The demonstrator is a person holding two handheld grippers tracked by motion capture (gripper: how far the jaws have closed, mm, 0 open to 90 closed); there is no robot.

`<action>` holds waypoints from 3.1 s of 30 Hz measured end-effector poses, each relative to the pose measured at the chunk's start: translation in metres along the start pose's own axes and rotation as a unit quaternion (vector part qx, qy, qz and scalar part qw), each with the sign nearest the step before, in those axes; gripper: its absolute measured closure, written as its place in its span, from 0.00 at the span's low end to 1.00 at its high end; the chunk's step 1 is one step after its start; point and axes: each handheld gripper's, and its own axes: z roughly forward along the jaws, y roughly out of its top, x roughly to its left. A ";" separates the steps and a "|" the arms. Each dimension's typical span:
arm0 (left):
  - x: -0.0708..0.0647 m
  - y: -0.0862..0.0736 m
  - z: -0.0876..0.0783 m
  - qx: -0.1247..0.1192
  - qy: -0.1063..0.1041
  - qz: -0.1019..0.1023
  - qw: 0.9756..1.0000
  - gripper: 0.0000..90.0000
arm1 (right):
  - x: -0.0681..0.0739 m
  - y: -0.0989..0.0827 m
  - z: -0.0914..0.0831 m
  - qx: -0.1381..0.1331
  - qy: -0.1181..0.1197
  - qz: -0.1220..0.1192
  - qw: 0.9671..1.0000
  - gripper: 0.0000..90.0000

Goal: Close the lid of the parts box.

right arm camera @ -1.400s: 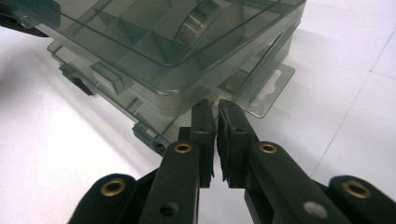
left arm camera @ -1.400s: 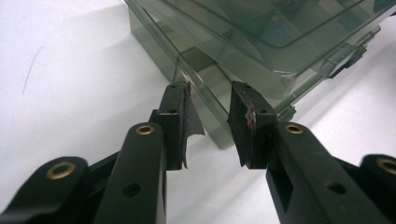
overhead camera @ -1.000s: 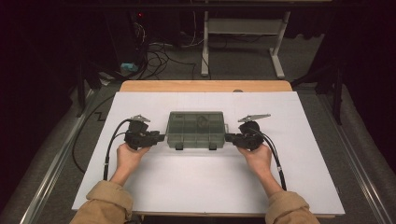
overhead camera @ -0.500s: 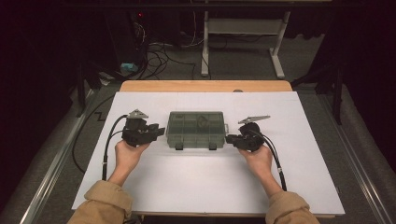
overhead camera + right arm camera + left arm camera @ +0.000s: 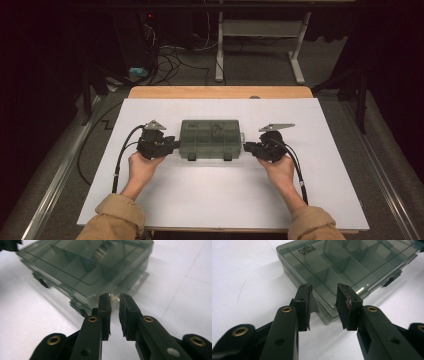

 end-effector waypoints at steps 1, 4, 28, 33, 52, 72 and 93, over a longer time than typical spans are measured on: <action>-0.001 -0.001 0.000 0.000 0.000 0.002 1.000 0.72 | 0.002 0.001 -0.001 -0.001 0.005 -0.003 1.000 0.92; -0.003 -0.003 0.002 0.004 0.000 0.008 1.000 0.72 | 0.008 0.005 -0.002 -0.008 0.011 -0.016 1.000 0.95; -0.007 -0.014 0.010 0.009 -0.004 0.027 1.000 0.72 | 0.024 0.010 0.015 -0.002 -0.003 -0.056 0.998 0.97; -0.009 -0.015 0.011 0.004 -0.003 0.034 0.999 0.73 | 0.023 0.010 0.015 -0.004 -0.008 -0.053 0.999 1.00; -0.011 -0.018 0.016 -0.004 0.013 0.066 0.998 0.82 | 0.027 0.014 0.024 -0.002 -0.021 -0.059 0.998 1.00; -0.016 -0.019 0.022 0.016 0.001 0.054 0.998 0.78 | 0.030 0.015 0.028 0.013 -0.034 -0.067 0.997 1.00; -0.008 -0.017 -0.022 -0.048 -0.029 0.028 0.998 0.49 | 0.014 -0.008 -0.021 -0.038 -0.019 -0.046 0.998 0.70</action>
